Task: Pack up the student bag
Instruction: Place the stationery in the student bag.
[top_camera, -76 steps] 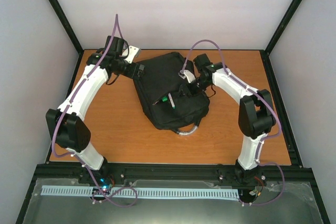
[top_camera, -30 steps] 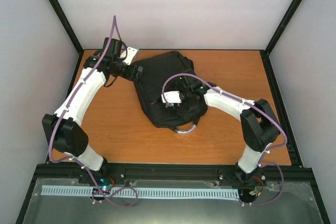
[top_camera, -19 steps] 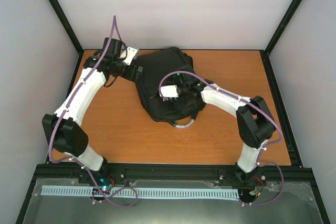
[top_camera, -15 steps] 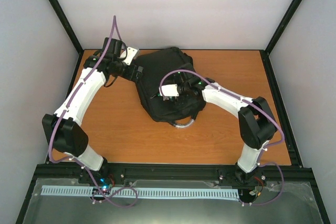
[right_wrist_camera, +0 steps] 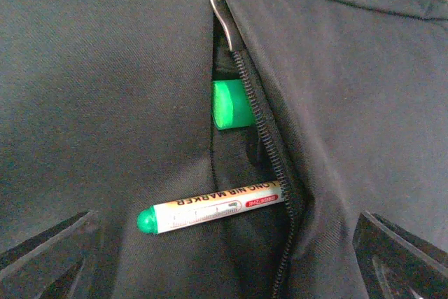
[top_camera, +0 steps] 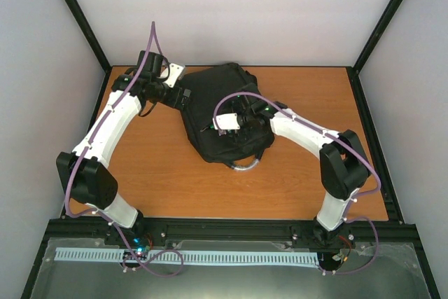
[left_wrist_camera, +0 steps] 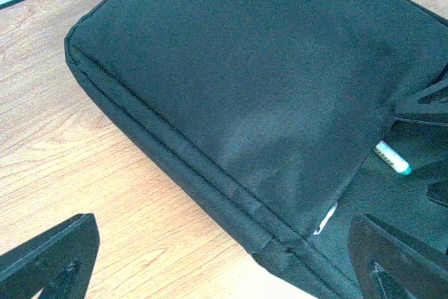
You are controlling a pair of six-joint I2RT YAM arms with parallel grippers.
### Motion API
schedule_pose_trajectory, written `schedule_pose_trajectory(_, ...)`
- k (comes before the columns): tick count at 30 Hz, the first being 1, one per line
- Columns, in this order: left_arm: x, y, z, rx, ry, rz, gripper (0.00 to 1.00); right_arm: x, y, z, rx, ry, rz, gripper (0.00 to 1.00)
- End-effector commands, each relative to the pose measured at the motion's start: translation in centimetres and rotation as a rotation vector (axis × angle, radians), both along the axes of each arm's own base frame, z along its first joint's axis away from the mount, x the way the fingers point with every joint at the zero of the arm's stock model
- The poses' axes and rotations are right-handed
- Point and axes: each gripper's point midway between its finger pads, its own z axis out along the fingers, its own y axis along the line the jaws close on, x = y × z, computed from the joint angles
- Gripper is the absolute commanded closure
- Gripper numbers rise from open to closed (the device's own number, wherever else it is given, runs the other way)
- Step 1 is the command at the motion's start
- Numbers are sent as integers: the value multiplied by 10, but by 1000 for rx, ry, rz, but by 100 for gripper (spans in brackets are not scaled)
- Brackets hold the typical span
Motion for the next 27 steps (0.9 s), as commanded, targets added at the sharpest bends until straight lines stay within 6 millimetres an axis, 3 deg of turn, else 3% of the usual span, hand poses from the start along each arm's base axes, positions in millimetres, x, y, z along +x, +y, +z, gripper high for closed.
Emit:
schedule_pose_trajectory(1, -2, 2, 13, 7, -40, -13, 0, 17, 7, 0, -6, -56, -11, 0)
schedule_pose_trajectory(8, -6, 5, 14, 19, -46, -12, 0, 43, 6, -20, -53, -95, -67, 0)
schedule_pose_trajectory(15, -8, 6, 13, 25, -45, -13, 0, 79, 7, -5, -41, -154, -144, 0)
schedule_pose_trajectory(24, -7, 4, 13, 14, -42, -15, 0, 105, 6, 2, -24, -202, -234, 0)
schedule_pose_trajectory(27, -9, 4, 11, 12, -36, -13, 0, 104, 4, 1, -19, -178, -256, 0)
